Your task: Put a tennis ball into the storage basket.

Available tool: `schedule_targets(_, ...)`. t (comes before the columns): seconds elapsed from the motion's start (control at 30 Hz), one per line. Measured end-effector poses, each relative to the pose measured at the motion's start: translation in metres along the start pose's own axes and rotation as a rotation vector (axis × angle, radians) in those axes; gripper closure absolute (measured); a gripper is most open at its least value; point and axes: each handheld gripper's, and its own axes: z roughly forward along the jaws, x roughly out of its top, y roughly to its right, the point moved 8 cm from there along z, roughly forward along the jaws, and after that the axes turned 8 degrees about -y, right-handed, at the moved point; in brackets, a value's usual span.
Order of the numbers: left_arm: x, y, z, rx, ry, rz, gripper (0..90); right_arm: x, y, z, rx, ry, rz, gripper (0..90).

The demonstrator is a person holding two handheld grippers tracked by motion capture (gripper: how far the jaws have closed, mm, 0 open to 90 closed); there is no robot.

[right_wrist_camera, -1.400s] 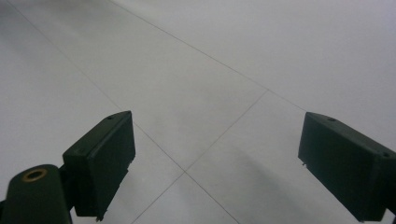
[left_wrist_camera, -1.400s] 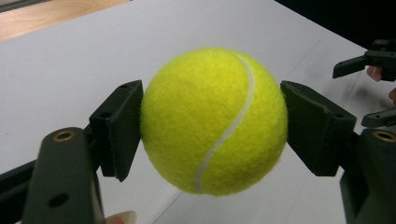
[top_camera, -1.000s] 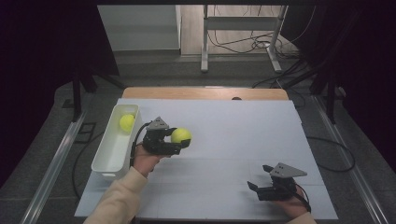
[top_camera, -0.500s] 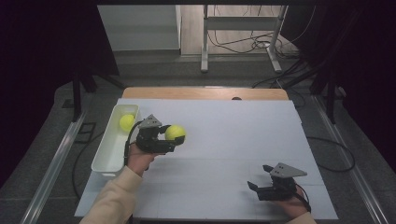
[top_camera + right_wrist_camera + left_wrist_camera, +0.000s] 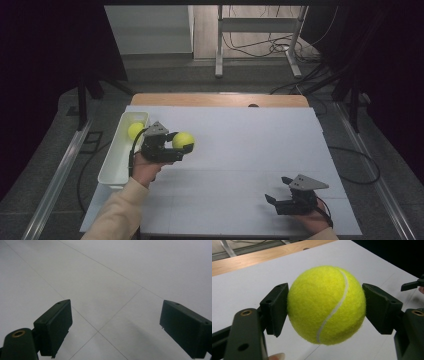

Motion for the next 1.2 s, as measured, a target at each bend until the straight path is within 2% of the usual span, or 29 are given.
schedule_targets(1.2,-0.002,-0.041,-0.035,0.097,0.054,-0.074,26.3,0.0,0.0,-0.001,-0.001,0.004,0.002,11.2)
